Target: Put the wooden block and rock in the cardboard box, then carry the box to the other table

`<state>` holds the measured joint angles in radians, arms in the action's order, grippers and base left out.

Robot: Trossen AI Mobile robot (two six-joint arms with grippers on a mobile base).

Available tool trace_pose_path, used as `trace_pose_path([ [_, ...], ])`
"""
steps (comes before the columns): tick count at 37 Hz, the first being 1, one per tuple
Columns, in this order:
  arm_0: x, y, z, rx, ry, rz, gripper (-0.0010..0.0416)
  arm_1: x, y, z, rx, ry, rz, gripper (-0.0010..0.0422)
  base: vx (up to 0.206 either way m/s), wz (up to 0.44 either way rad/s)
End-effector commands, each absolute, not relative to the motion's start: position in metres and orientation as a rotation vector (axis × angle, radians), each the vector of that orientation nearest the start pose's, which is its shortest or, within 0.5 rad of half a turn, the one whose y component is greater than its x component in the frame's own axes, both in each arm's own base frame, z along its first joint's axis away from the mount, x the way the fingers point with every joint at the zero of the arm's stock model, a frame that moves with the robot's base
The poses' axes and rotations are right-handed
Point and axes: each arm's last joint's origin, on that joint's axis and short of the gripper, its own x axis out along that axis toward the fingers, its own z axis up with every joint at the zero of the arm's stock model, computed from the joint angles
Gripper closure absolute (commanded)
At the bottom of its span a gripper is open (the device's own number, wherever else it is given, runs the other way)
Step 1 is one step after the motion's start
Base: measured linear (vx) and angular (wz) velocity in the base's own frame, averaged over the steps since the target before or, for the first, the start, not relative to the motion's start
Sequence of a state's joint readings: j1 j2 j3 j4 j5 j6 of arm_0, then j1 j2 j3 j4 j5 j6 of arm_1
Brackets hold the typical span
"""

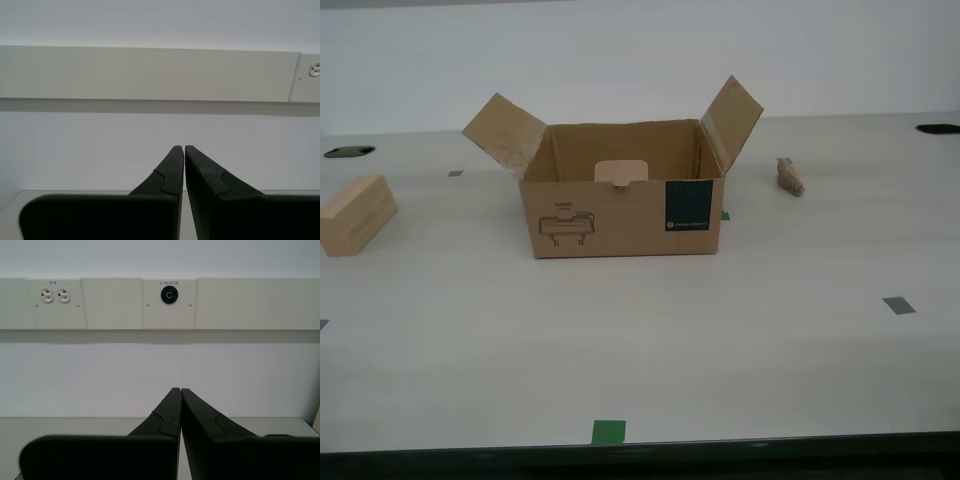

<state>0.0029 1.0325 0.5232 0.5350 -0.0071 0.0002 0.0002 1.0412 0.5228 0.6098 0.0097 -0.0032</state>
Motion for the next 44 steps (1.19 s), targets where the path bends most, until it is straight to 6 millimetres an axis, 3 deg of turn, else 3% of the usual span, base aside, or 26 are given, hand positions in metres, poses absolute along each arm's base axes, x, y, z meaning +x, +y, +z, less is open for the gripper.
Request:
trace_pose_path([
  [1,0.2246,0.0008,0.2660,0.001,-0.029,0.009,0.0405,0.2254,-0.0002,0.2716,-0.002,-0.097,-0.011,0.0412,0.000,0.000],
  [44,0.2246,0.0008,0.2660,0.001,-0.029,0.009,0.0406,0.2254,-0.0003,0.2716,-0.002,-0.097,-0.011,0.0412,0.000,0.000],
])
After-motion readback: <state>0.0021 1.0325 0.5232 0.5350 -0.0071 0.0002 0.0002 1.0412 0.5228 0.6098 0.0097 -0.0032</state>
